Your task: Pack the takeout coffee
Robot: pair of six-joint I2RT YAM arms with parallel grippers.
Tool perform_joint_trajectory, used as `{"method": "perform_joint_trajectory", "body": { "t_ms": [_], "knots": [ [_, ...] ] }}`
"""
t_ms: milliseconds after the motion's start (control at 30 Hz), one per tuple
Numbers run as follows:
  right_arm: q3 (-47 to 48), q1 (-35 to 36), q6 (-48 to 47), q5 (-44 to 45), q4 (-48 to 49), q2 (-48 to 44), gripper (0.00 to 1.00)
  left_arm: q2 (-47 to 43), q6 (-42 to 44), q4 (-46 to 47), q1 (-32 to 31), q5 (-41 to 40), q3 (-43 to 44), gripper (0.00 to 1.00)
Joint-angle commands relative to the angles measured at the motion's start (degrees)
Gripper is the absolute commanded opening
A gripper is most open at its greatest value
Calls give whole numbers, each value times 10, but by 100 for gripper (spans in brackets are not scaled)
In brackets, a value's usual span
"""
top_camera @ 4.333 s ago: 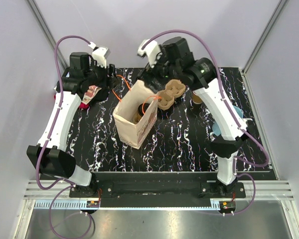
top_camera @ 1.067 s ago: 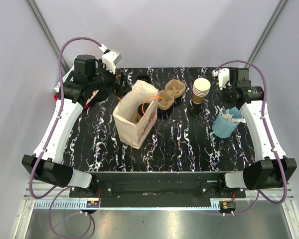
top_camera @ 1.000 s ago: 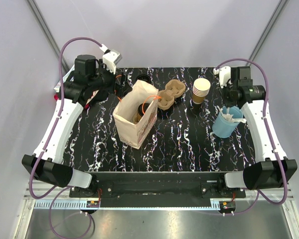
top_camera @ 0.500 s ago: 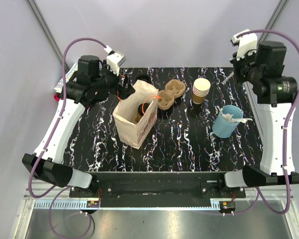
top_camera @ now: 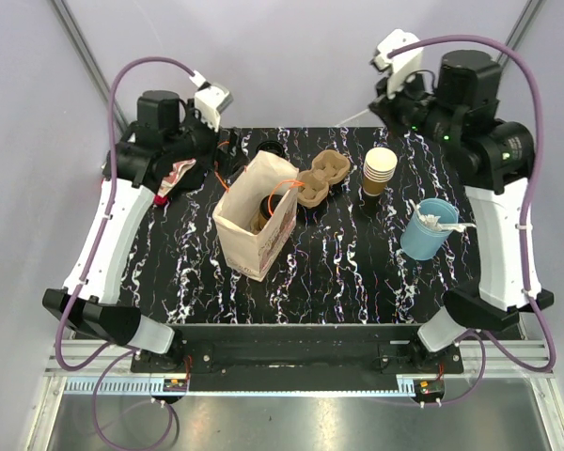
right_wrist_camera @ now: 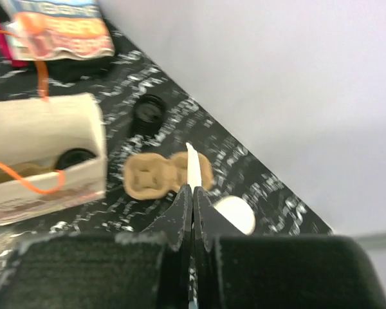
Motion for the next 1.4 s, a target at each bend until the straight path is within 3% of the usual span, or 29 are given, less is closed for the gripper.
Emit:
{"method": "perform_joint_trajectory", "body": {
  "t_ms": [0, 200, 467, 1000, 1267, 1367],
  "knots": [
    [44, 64, 8, -45, 20, 25, 0, 13, -1, -19, 39, -7, 72, 99],
    [123, 146, 10, -79, 8, 87, 0, 13, -25, -23, 91, 17, 72, 99],
    [57, 250, -29, -37, 21, 116, 0, 10, -44, -22, 152, 53, 46, 99],
    [-105, 311, -40, 29, 96, 124, 0, 2, -58, 4, 164, 81, -7, 99],
    [-134, 312, -53, 51, 151, 143, 0, -3, -59, 14, 163, 86, -27, 99],
    [-136, 318, -51, 50, 152, 147, 5, -2, -59, 15, 164, 87, -28, 99]
  ]
}}
